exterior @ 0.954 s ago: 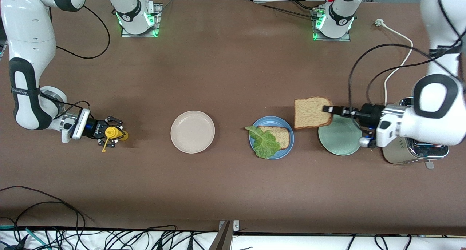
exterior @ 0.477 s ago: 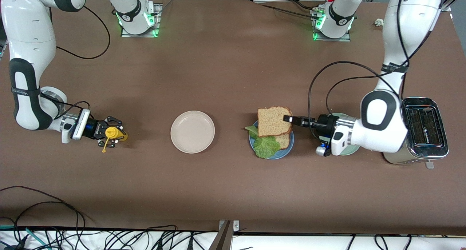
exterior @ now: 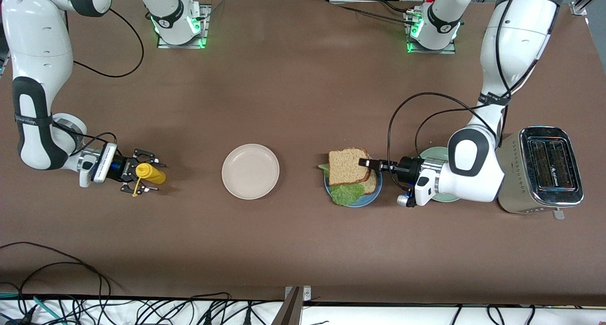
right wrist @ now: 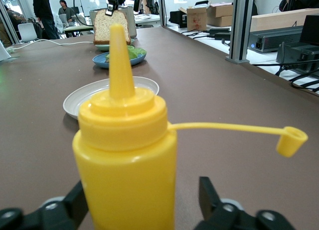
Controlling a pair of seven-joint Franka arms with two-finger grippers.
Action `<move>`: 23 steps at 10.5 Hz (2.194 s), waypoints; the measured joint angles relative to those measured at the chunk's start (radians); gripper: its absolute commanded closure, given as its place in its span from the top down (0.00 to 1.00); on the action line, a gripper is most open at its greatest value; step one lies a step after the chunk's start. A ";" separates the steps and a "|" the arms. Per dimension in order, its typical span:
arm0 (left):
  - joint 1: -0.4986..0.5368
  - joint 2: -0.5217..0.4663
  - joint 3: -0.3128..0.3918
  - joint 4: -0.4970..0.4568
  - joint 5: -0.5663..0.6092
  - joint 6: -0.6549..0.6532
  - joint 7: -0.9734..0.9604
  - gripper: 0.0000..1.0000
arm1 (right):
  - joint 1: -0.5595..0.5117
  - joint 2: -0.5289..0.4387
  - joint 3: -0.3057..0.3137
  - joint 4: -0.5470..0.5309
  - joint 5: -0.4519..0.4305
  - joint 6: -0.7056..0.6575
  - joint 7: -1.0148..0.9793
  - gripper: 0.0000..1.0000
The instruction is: Make sandwich in blue plate with both arms
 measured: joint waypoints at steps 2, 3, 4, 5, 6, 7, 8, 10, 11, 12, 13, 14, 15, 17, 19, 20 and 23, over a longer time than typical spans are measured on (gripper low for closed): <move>-0.002 0.030 0.000 0.000 0.000 0.020 0.061 0.00 | 0.000 0.000 -0.025 0.001 0.000 -0.008 0.005 1.00; -0.003 0.038 0.000 0.000 0.000 0.023 0.075 0.00 | 0.000 0.000 -0.043 0.001 -0.001 -0.013 0.007 1.00; -0.003 0.043 0.000 0.000 0.000 0.024 0.081 0.00 | -0.001 0.000 -0.061 0.002 -0.002 -0.016 0.015 1.00; -0.003 0.048 0.000 0.000 0.000 0.025 0.083 0.03 | -0.001 0.000 -0.074 0.005 -0.011 -0.019 0.032 1.00; -0.003 0.054 0.000 0.000 0.000 0.025 0.084 0.14 | 0.000 0.000 -0.086 0.012 -0.027 -0.019 0.067 1.00; -0.003 0.059 0.001 0.000 0.000 0.026 0.085 0.26 | 0.000 0.000 -0.100 0.020 -0.051 -0.019 0.099 0.99; -0.001 0.063 0.003 0.000 0.000 0.027 0.085 0.40 | 0.000 0.000 -0.115 0.031 -0.073 -0.020 0.132 0.99; 0.001 0.072 0.016 0.000 0.000 0.027 0.086 0.59 | 0.001 -0.007 -0.147 0.090 -0.152 -0.021 0.231 0.99; 0.005 0.079 0.025 0.000 0.000 0.028 0.086 0.65 | 0.001 -0.017 -0.164 0.127 -0.194 -0.024 0.297 0.99; 0.014 0.088 0.029 0.000 0.000 0.028 0.086 0.70 | 0.001 -0.036 -0.174 0.154 -0.238 -0.026 0.368 0.99; 0.023 0.095 0.030 0.001 0.000 0.028 0.087 0.72 | 0.001 -0.058 -0.176 0.176 -0.285 -0.026 0.439 0.99; 0.027 0.100 0.030 0.001 0.000 0.028 0.088 0.72 | 0.002 -0.082 -0.176 0.214 -0.344 -0.026 0.524 0.99; 0.028 0.101 0.030 0.001 0.000 0.028 0.089 0.73 | 0.004 -0.101 -0.176 0.261 -0.398 -0.027 0.616 0.99; 0.028 0.101 0.030 0.002 0.000 0.029 0.093 0.74 | 0.011 -0.139 -0.172 0.340 -0.506 -0.030 0.810 0.99; 0.032 0.105 0.033 0.002 0.000 0.030 0.105 0.75 | 0.020 -0.177 -0.156 0.392 -0.622 -0.031 1.021 0.99; 0.038 0.109 0.034 0.002 0.000 0.030 0.109 0.75 | 0.022 -0.207 -0.122 0.407 -0.693 -0.032 1.139 0.99; 0.046 0.113 0.048 0.003 0.000 0.030 0.110 1.00 | 0.028 -0.296 -0.001 0.417 -0.872 -0.033 1.520 1.00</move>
